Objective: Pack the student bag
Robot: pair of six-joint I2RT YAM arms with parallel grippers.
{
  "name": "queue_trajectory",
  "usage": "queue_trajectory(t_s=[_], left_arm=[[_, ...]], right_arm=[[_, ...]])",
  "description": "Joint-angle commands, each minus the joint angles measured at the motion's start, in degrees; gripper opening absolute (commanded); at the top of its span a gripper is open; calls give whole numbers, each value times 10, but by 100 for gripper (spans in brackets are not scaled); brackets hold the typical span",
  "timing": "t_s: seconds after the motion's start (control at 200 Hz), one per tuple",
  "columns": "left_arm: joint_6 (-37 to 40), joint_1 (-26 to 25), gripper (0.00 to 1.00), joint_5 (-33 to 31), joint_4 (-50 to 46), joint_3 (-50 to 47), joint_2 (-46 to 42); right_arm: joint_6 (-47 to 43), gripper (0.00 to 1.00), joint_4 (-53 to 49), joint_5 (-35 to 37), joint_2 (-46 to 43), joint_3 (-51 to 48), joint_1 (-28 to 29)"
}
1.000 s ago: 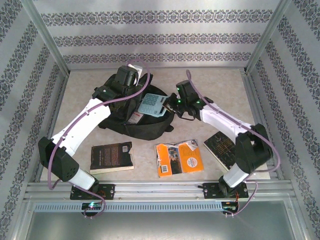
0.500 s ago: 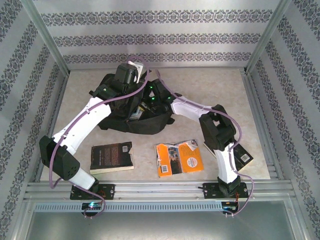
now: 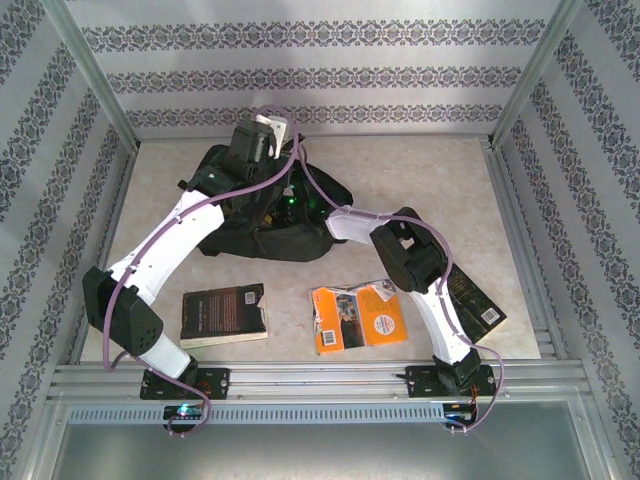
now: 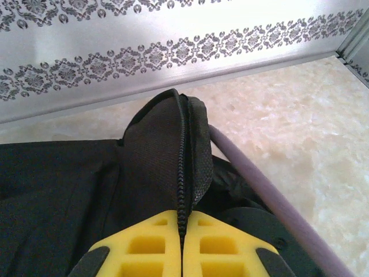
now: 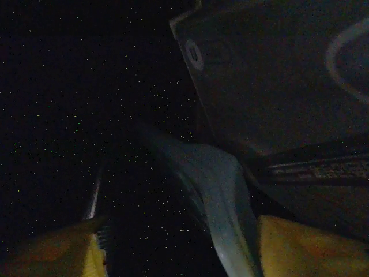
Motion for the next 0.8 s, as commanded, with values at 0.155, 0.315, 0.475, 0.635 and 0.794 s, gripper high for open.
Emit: queue_trajectory(t_s=[0.155,0.315,0.475,0.635,0.794], left_arm=[[-9,44,0,-1,66,-57,-36],[-23,58,0,8,77,-80,-33],[-27,61,0,31,67,-83,-28],[-45,62,0,75,50,-80,-19],[-87,60,0,130,69,-115,-18]], right_arm=[[-122,70,-13,-4,-147,-97,-22],[-144,68,-34,-13,-183,-141,-36],[-178,65,-64,13,-229,-185,-56],[-241,63,-151,39,-297,-204,-82],[-372,66,-360,216,-397,-201,-88]])
